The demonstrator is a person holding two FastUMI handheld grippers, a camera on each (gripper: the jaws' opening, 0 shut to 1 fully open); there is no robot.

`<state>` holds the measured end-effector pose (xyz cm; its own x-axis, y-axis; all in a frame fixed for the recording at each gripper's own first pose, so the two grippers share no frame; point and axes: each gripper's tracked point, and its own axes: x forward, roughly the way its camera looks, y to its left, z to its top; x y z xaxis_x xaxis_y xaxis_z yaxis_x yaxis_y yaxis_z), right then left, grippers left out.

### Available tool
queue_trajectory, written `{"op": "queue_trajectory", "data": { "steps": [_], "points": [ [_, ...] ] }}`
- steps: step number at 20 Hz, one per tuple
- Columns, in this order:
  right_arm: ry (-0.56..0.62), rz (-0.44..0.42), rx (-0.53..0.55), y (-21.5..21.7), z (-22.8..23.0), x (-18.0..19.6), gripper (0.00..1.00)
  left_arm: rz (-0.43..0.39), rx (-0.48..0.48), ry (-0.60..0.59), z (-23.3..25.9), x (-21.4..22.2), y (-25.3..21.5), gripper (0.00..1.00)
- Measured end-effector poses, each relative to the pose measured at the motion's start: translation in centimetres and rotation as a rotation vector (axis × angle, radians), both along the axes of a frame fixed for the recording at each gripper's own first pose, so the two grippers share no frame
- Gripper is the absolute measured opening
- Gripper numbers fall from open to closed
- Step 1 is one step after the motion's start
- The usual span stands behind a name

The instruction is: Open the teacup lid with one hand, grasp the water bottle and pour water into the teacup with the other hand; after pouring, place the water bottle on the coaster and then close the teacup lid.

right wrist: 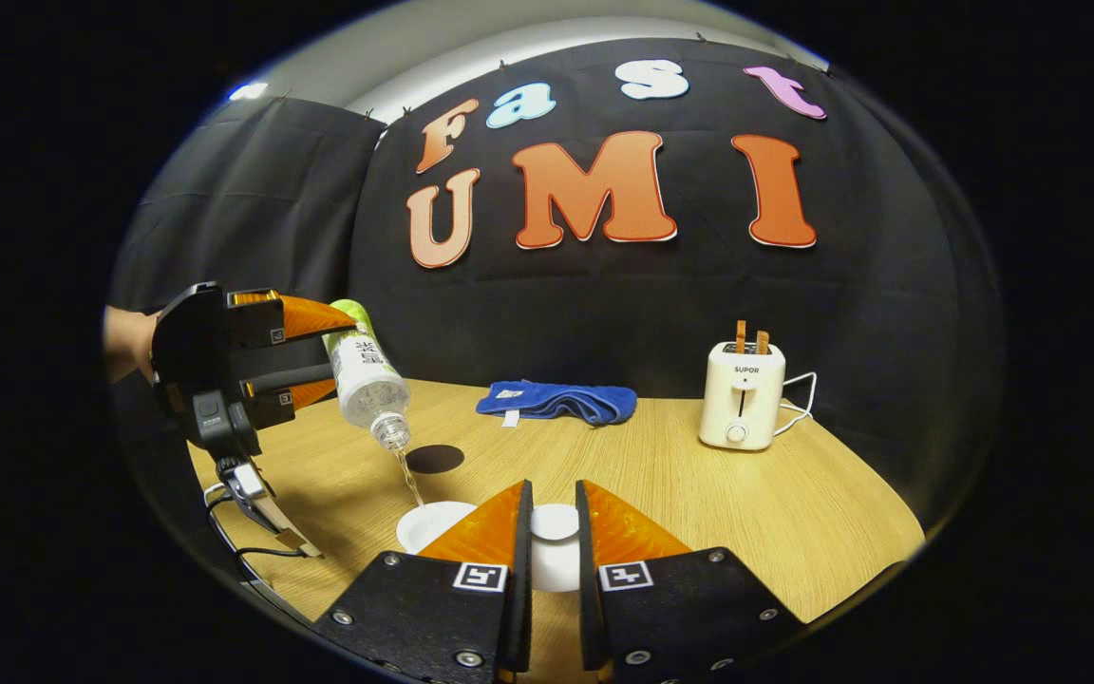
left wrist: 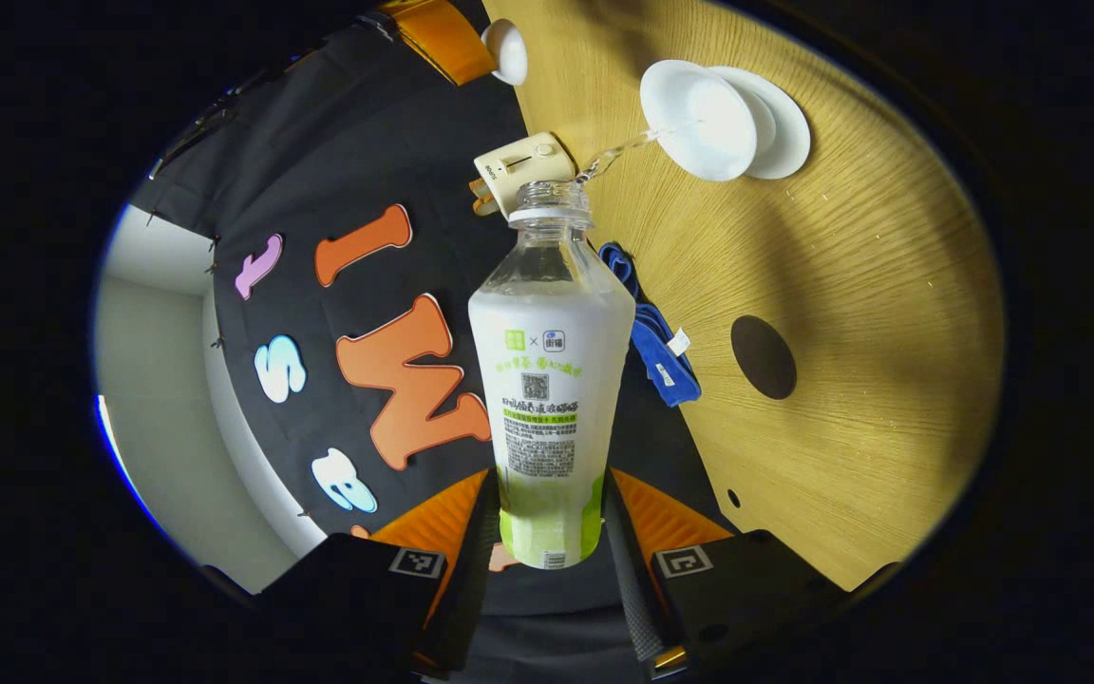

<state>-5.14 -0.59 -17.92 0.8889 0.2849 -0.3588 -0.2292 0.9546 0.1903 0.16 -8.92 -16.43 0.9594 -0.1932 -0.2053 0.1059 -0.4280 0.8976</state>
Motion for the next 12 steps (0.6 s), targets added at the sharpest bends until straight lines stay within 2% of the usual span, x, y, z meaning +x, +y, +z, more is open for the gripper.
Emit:
{"op": "queue_trajectory", "data": {
  "steps": [12],
  "points": [
    [-0.013,0.009,-0.024,0.0,0.1,-1.0,0.21,-0.050,0.078,0.002,-1.7,-0.8,-1.3,0.65]
  ]
}}
